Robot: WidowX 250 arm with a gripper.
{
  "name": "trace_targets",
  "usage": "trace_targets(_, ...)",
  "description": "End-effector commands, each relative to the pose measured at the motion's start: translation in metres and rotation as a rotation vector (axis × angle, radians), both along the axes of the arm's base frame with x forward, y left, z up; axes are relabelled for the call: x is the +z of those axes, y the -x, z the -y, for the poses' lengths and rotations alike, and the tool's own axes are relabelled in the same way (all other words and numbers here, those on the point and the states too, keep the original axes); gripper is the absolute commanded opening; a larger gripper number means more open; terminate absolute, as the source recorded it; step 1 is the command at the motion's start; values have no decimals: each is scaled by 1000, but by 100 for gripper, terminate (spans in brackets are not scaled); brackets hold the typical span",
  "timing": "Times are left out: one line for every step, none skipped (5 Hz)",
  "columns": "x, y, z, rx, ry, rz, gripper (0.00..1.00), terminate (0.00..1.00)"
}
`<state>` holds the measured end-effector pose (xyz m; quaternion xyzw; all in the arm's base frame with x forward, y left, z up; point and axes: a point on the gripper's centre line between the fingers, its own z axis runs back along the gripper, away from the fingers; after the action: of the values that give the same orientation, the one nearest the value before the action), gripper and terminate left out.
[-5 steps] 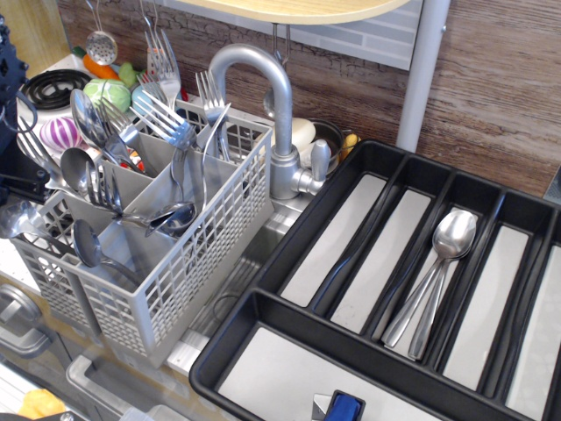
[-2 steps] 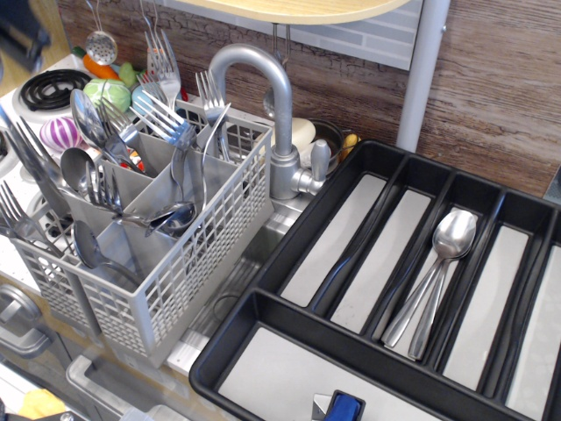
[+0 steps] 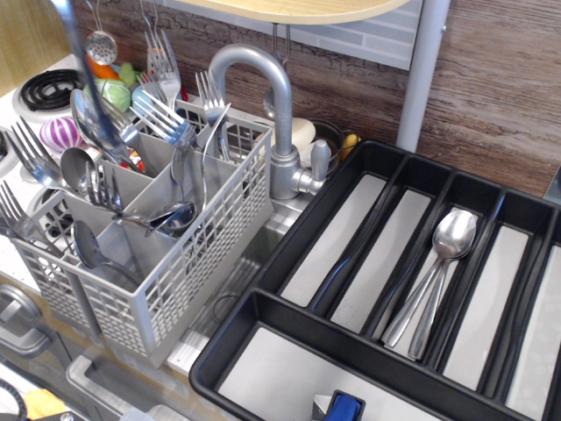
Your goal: Put big spoon from basket to tray
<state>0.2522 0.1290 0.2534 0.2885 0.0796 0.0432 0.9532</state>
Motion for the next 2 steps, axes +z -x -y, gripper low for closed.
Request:
trace_targets(14, -21, 35, 119, 182, 90, 0, 0)
trace_targets(-1, -20, 53, 175, 278, 134, 0, 0)
